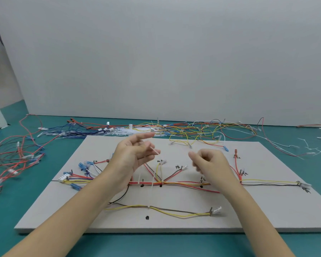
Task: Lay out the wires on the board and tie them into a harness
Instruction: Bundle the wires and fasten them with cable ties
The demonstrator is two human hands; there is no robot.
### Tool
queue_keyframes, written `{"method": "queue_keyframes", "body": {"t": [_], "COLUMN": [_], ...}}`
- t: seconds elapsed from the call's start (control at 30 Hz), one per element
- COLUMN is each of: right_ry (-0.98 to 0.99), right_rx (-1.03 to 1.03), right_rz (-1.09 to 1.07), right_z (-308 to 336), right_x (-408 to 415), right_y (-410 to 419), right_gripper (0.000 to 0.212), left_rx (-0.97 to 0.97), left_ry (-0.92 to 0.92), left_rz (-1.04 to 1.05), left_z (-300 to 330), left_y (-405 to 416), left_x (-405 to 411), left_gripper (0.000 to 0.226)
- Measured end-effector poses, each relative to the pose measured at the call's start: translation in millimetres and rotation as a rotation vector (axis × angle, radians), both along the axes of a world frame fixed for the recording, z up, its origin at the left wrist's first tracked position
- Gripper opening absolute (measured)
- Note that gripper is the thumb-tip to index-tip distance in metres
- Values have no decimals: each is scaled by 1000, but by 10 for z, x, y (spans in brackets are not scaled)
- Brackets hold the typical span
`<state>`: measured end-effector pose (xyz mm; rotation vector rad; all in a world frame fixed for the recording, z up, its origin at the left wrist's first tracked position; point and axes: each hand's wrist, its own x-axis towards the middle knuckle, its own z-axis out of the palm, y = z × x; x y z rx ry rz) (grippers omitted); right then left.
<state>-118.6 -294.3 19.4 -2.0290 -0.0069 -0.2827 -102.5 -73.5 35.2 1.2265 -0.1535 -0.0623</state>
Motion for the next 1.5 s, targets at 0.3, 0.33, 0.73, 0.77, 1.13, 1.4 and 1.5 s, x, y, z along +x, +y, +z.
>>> {"method": "queue_keyframes", "body": {"t": [0.3, 0.33, 0.73, 0.77, 1.13, 1.4, 1.5], "right_ry": [281, 280, 243, 243, 225, 263, 294], "right_rx": [-569, -579, -813, -814, -985, -1009, -1004], "right_rz": [0, 0, -18, -29, -174, -177, -163], "right_z": [-99, -99, -47, -50, -103, -78, -97], "right_x": [22, 15, -52, -48, -77, -109, -112], "right_y": [-217, -207, -121, -112, 45, 80, 99], "right_gripper": [52, 51, 35, 35, 30, 33, 32], "left_rx": [857, 972, 1192, 1205, 1065, 1116, 1138], "left_ry": [-567, -629, -575, -578, -458, -490, -482], "left_rz": [195, 176, 0, -12, -18, 19, -11], "left_z": [-120, -143, -304, -305, -293, -300, -286], "left_y": [-49, -64, -166, -163, -108, -143, -126], "left_x": [-61, -72, -129, -124, -61, -87, -84], "left_gripper": [36, 39, 15, 14, 12, 12, 11]}}
